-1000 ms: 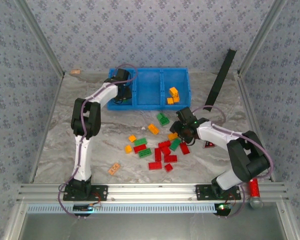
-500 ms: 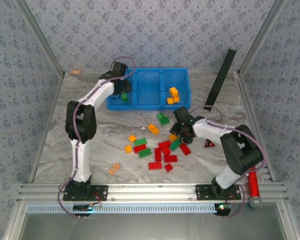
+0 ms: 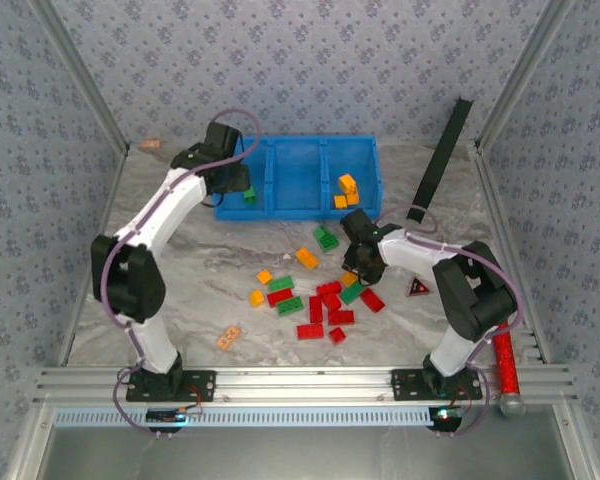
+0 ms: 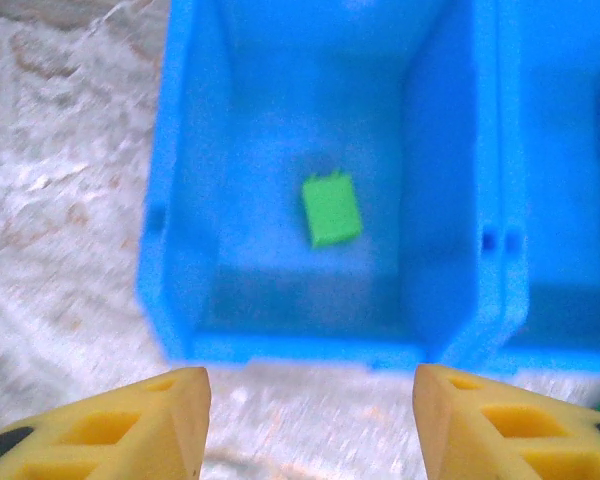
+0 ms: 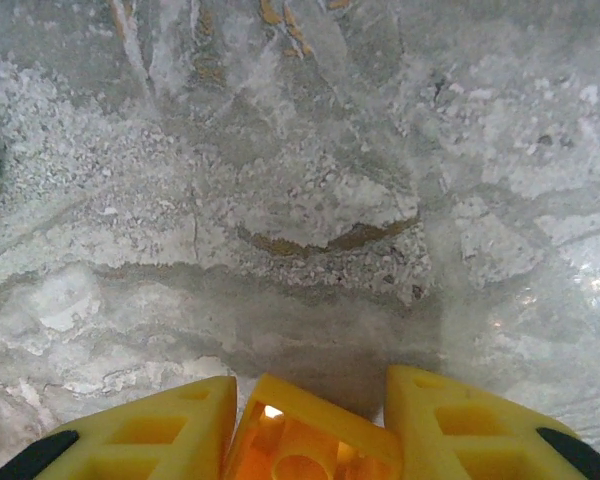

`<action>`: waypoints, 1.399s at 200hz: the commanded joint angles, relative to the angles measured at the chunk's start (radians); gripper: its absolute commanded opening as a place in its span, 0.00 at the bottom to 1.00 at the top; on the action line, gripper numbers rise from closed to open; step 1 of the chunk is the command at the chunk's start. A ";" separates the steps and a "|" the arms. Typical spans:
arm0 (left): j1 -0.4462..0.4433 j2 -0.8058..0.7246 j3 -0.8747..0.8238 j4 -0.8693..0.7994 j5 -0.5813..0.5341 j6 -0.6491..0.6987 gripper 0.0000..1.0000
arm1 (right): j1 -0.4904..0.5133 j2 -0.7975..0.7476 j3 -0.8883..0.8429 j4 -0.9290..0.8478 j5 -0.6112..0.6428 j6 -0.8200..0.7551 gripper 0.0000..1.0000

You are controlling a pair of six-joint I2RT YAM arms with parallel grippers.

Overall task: Sort the legos into containers by color
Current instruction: Pick up the lego from the center of the table, then place the lego in the container.

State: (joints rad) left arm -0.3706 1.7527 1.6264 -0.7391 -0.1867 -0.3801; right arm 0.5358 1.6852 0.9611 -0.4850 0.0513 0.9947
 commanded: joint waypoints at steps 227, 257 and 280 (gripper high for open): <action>-0.283 -0.525 -0.892 0.205 0.202 -0.051 0.61 | -0.123 0.383 0.800 -0.072 0.283 -0.739 0.29; -0.309 -0.458 -0.867 0.218 0.201 -0.050 0.61 | -0.137 0.458 0.867 -0.064 0.268 -0.757 0.29; -0.318 -0.417 -0.851 0.225 0.201 -0.068 0.61 | -0.147 0.502 0.907 -0.067 0.260 -0.766 0.31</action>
State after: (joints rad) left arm -0.6769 1.3045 0.7280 -0.5362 0.0143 -0.4313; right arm 0.4034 2.1433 1.8050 -0.5476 0.3027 0.2634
